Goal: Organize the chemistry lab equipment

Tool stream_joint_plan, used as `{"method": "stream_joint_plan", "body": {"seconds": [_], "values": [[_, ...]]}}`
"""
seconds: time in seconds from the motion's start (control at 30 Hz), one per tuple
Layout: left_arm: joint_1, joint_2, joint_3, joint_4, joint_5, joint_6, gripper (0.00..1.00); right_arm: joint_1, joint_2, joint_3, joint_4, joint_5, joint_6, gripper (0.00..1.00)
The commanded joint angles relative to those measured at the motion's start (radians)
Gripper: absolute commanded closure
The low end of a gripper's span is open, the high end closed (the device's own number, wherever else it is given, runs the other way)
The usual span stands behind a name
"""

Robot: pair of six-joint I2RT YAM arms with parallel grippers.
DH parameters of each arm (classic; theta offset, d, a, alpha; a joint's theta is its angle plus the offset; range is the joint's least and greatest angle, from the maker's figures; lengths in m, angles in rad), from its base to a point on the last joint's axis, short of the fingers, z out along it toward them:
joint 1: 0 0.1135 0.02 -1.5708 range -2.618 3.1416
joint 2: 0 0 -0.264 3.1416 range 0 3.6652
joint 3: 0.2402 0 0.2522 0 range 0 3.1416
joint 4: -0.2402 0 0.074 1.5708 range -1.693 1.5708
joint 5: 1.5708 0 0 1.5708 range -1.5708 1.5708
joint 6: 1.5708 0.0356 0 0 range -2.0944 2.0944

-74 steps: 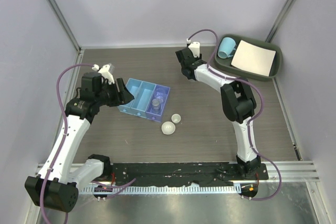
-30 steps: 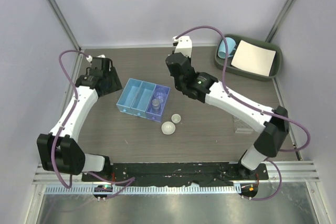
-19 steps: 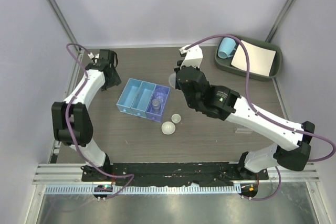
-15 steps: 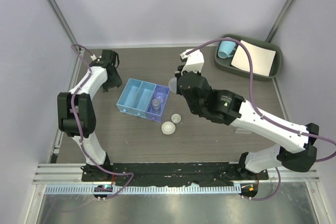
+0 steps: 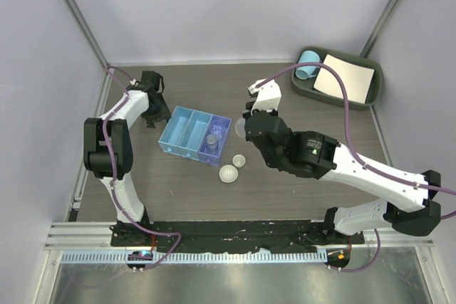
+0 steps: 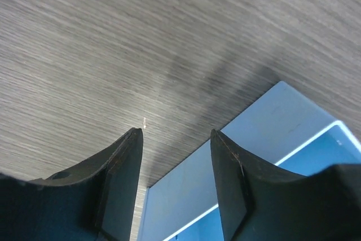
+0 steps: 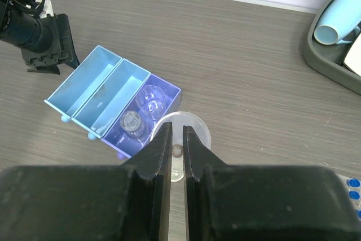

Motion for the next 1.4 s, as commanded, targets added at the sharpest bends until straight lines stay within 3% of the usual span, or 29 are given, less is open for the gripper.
{"method": "stream_joint_plan", "body": {"seconds": [0.0,0.53,1.13,1.37], "values": [[-0.007,-0.011,-0.055,0.057,0.071,0.020,0.46,0.012,0.004,0.007,0.009,0.015,0.034,0.99],[-0.155,-0.016,-0.158,0.123,0.131,-0.037,0.51,0.015,0.016,-0.006,-0.002,0.018,0.065,0.99],[-0.294,0.081,-0.083,0.161,0.193,-0.066,0.52,0.009,0.119,0.000,0.027,0.037,0.048,0.99],[-0.299,0.057,-0.095,0.149,0.180,-0.052,0.49,-0.096,0.179,-0.028,0.104,-0.101,0.050,0.99]]}}
